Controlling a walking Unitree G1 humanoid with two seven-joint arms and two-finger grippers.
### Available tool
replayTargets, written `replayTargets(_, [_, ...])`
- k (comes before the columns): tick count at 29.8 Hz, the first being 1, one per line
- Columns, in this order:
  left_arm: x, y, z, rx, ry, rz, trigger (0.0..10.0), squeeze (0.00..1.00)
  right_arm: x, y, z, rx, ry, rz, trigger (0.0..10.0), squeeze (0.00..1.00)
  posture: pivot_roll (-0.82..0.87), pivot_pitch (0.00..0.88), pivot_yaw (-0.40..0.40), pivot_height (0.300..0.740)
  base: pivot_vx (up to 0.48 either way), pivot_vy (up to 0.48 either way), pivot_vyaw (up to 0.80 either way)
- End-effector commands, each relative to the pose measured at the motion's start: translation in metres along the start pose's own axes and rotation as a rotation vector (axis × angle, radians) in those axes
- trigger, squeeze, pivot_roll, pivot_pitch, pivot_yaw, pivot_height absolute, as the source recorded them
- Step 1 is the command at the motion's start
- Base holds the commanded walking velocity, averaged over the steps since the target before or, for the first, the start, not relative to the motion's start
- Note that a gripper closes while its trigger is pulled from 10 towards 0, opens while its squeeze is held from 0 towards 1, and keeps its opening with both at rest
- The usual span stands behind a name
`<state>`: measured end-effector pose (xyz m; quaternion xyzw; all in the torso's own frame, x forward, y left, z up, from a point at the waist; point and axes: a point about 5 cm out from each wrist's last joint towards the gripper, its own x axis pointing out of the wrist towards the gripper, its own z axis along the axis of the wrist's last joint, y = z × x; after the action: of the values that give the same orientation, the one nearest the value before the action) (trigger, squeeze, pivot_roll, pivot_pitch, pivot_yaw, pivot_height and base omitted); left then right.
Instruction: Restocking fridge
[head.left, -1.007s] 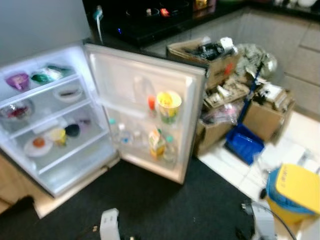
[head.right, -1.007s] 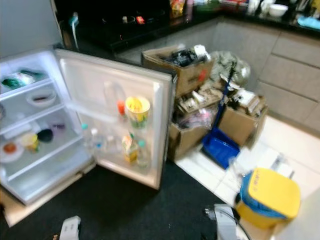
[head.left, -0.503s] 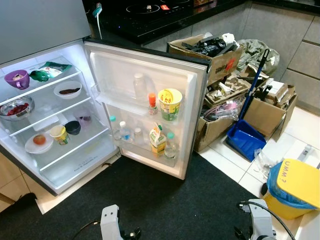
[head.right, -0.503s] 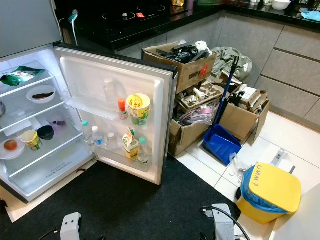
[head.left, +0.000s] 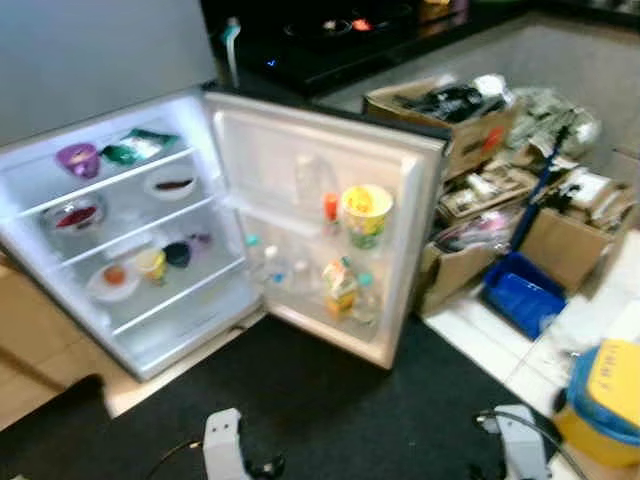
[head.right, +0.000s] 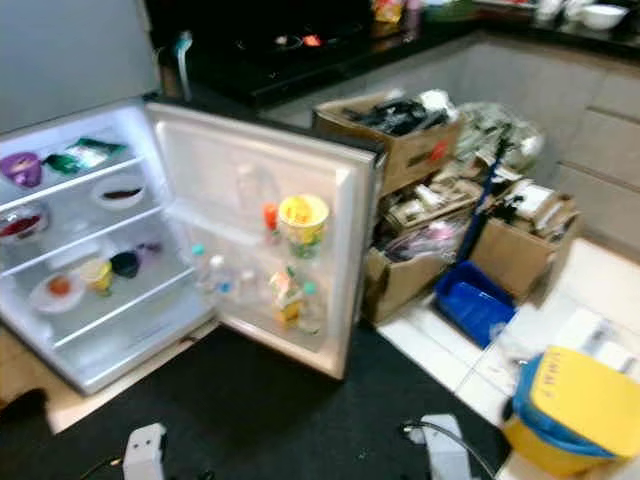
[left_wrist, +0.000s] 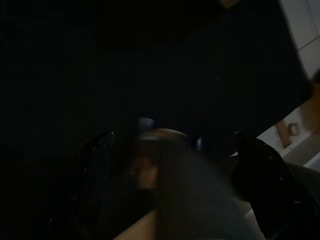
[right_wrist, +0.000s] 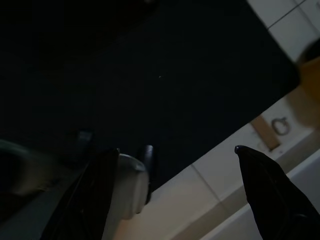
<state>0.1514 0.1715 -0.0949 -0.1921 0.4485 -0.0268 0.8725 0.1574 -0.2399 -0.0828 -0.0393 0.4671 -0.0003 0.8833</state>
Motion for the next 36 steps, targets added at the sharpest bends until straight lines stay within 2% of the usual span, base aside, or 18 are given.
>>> replayTargets(1, [-0.0031, 0.0068, -0.0021, -0.001, 0.004, 0.022, 10.0, 0.0, 0.0027, 0.0079, 0.0061, -0.012, -0.014, 0.023, 10.0, 0.0, -0.06, 0.0, 0.003, 0.74, 0.0, 0.0, 0.8])
replayTargets(7, [-0.0032, 0.0069, -0.0021, 0.003, 0.005, 0.022, 10.0, 0.0, 0.0027, 0.0068, 0.0066, -0.012, -0.016, 0.009, 10.0, 0.0, -0.06, 0.0, 0.003, 0.74, 0.0, 0.0, 0.76])
replayTargets(12, [-0.003, 0.006, -0.002, 0.008, 0.008, 0.006, 10.0, 0.0, 0.0028, 0.0052, 0.0073, 0.004, -0.019, -0.017, 10.0, 0.0, -0.06, 0.0, 0.003, 0.74, 0.0, 0.0, 0.0])
replayTargets(22, [-0.0027, 0.0052, -0.0019, 0.012, 0.015, -0.003, 10.0, 0.0, 0.0028, 0.0054, 0.0068, -0.002, -0.015, -0.013, 10.0, 0.0, -0.07, 0.0, 0.002, 0.74, 0.0, -0.439, 0.0])
replayTargets(31, [-0.0027, 0.0066, -0.0013, 0.011, 0.009, 0.022, 10.0, 0.0, 0.0029, 0.0059, 0.0069, -0.006, -0.016, -0.014, 10.0, 0.0, -0.07, 0.0, 0.002, 0.74, 0.0, 0.0, 0.0])
replayTargets(36, [-0.0031, 0.0071, -0.0015, 0.017, 0.011, 0.02, 10.0, 0.0, 0.0035, 0.0006, 0.0151, 0.014, -0.044, -0.043, 10.0, 0.0, -0.06, 0.0, 0.001, 0.74, 0.0, 0.0, 0.0])
